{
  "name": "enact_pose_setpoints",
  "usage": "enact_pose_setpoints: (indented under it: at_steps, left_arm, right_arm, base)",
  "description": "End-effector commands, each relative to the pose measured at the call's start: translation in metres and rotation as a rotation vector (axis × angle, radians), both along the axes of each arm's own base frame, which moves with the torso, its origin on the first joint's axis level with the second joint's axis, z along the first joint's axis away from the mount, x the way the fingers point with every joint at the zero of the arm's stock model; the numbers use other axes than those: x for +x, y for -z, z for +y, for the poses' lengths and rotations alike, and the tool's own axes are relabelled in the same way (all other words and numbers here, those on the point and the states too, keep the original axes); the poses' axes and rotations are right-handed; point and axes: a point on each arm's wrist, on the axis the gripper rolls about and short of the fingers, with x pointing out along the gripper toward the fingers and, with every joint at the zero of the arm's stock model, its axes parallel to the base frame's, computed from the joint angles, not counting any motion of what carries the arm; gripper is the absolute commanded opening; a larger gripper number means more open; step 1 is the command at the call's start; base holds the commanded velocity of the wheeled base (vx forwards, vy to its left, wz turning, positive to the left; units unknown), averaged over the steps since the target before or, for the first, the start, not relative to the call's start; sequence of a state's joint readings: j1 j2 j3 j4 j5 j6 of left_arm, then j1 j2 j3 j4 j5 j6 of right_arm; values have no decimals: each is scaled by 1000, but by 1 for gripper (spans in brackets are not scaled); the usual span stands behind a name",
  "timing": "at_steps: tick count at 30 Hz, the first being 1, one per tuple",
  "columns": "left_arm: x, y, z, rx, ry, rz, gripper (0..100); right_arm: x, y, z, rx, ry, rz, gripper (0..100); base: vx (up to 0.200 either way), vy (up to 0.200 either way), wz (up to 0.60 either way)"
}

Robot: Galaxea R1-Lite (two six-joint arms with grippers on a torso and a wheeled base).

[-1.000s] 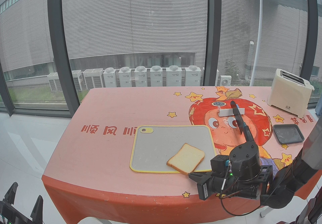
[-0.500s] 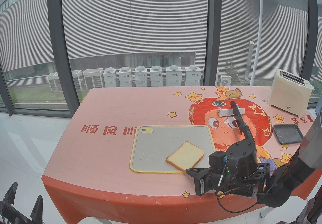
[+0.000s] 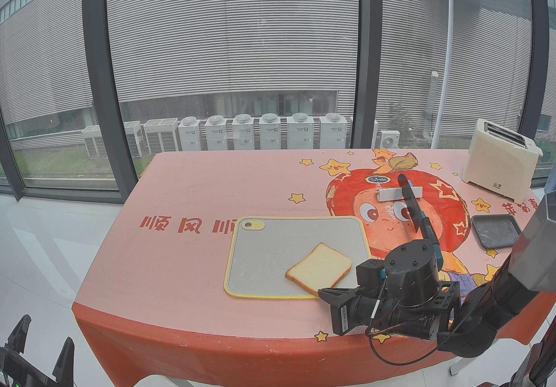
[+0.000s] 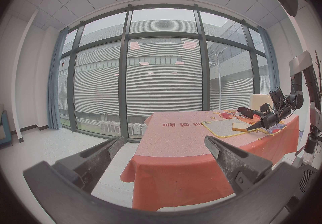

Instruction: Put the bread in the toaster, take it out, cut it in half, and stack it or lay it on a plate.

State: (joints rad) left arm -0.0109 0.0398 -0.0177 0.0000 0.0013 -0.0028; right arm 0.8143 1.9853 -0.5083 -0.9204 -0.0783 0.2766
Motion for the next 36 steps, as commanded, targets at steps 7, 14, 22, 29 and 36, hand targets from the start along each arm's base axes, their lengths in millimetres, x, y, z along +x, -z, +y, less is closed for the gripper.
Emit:
enact_pose_setpoints:
  at_steps: [7,14,22,29,36]
  left_arm:
    - [1,5,0,0,0,18,100]
    - [1,5,0,0,0,18,100]
    - [1,5,0,0,-2,18,100]
    - [1,5,0,0,0,18,100]
    - [1,5,0,0,0,18,100]
  right_arm:
    - [5,3,6,24,1,-24,0]
    - [15,14,18,36,14,-49,0]
    - [17,-12,17,144,26,-153,0]
    - [11,-46,7,229,30,-235,0]
    - [6,-69,-8,261,52,-282,0]
  base:
    - [0,0,0]
    - [0,0,0]
    - [0,0,0]
    - [0,0,0]
    - [0,0,0]
